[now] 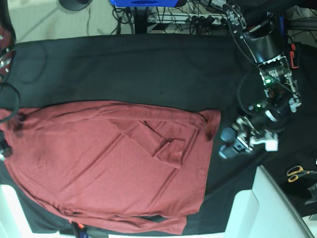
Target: Fold the T-shirt properly
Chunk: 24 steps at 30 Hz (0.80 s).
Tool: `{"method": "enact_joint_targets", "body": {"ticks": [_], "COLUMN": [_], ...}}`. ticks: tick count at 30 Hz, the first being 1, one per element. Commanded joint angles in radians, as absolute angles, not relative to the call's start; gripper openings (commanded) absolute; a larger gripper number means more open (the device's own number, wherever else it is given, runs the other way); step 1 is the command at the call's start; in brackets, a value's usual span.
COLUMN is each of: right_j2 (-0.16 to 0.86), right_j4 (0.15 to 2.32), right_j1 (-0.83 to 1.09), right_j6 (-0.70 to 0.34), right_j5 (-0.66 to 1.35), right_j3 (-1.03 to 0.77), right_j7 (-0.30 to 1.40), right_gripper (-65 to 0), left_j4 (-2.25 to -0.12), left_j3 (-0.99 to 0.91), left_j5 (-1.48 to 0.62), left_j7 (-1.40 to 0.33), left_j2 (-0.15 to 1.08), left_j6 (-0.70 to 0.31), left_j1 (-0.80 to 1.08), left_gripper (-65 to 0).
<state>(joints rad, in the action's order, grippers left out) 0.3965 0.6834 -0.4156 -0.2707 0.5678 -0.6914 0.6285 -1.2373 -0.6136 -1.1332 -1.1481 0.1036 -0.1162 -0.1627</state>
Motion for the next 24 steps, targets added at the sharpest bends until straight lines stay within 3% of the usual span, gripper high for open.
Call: {"method": "enact_joint_targets", "body": {"ticks": [1, 6, 11, 18, 24], "right_j2": [0.424, 0.341, 0.306, 0.306, 0.372], "right_j4": [0.733, 0.929, 0.954, 0.791, 0.596], "right_j1": [-0.394, -0.191, -0.130, -0.154, -0.202], "right_j6": [-0.272, -0.272, -0.272, -0.272, -0.272], "right_j5": [0.593, 0.765, 0.788, 0.788, 0.786], "right_j3": [-0.719, -0.960, -0.978, -0.977, -0.977], "right_j7": [0.638, 0.723, 0.720, 0.636, 0.575], "right_gripper": [-26.7, -26.4, -26.1, -26.1, -26.1], "left_j4": [-1.293, -1.472, -1.526, -1.612, -1.712], "left_j3": [-0.616, -0.619, -0.699, -0.696, -0.702], "left_j5": [-1.153, -1.152, -1.148, -1.147, -1.147], "left_j7": [-1.148, -1.147, -1.148, -1.148, -1.148], "left_j2": [0.117, 0.154, 0.159, 0.159, 0.159], "left_j6": [-0.136, -0.170, -0.249, -0.272, -0.272], "left_j1": [-0.151, -0.004, 0.096, 0.223, 0.311], "left_gripper": [-18.8, -16.9, -16.9, -17.1, -17.1]}}
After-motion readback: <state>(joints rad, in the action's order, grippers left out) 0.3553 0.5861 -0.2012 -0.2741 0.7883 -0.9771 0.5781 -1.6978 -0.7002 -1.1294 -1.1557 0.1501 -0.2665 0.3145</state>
